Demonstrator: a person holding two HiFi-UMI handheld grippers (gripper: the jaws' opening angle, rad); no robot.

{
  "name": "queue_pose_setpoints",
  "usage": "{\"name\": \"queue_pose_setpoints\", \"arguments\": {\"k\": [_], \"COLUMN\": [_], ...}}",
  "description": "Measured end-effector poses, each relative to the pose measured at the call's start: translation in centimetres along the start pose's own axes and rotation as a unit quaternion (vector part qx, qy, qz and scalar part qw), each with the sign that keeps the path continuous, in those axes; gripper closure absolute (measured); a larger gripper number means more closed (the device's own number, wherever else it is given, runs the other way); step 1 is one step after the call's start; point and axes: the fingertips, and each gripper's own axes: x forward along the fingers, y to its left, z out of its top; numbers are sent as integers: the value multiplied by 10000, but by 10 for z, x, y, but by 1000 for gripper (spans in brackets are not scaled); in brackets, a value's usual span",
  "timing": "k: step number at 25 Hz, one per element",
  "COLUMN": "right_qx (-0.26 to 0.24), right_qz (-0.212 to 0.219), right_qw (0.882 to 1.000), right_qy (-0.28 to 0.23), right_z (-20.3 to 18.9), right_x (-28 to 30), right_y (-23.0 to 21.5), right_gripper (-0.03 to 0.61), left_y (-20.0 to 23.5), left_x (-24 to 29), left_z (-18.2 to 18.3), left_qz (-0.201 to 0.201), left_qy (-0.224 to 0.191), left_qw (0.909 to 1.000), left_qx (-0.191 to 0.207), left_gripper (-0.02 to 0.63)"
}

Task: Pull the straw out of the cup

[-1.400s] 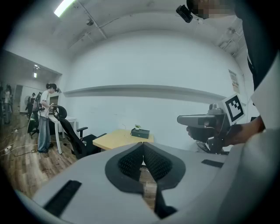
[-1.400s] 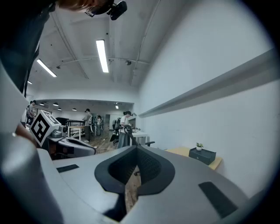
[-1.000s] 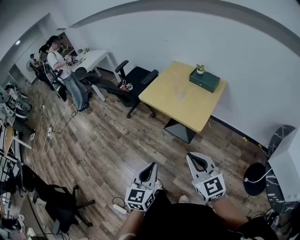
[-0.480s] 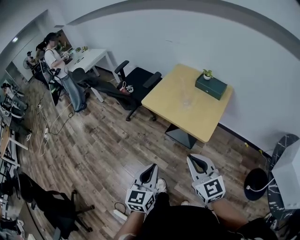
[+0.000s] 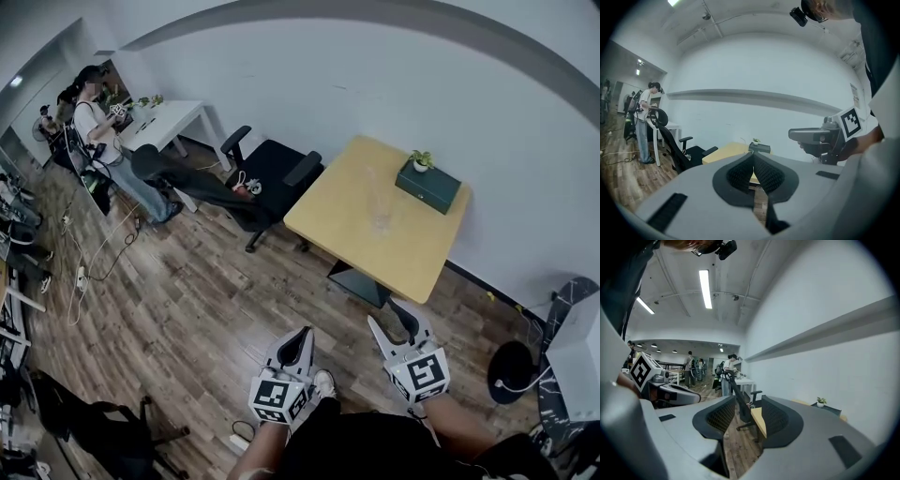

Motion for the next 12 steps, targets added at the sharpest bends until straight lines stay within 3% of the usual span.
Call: {"name": "queue_pose_setpoints", "arguments": {"k": [9, 12], "right_qx": [96, 99], "right_qz": [-823, -1024], "right_qw": [9965, 9946], "right_qy": [-121, -108], "right_z": [15, 16], "right_x": [59, 72], "right_y": [-26, -34], "right_gripper": [208, 113], "left_y": [55, 70], "left_x": [30, 37], "left_z": [13, 23], "left_qz": [-338, -437], "left_qy": [81, 20], "left_qw": [9994, 9989], "left_qx": [62, 166], "left_gripper": [595, 595]}}
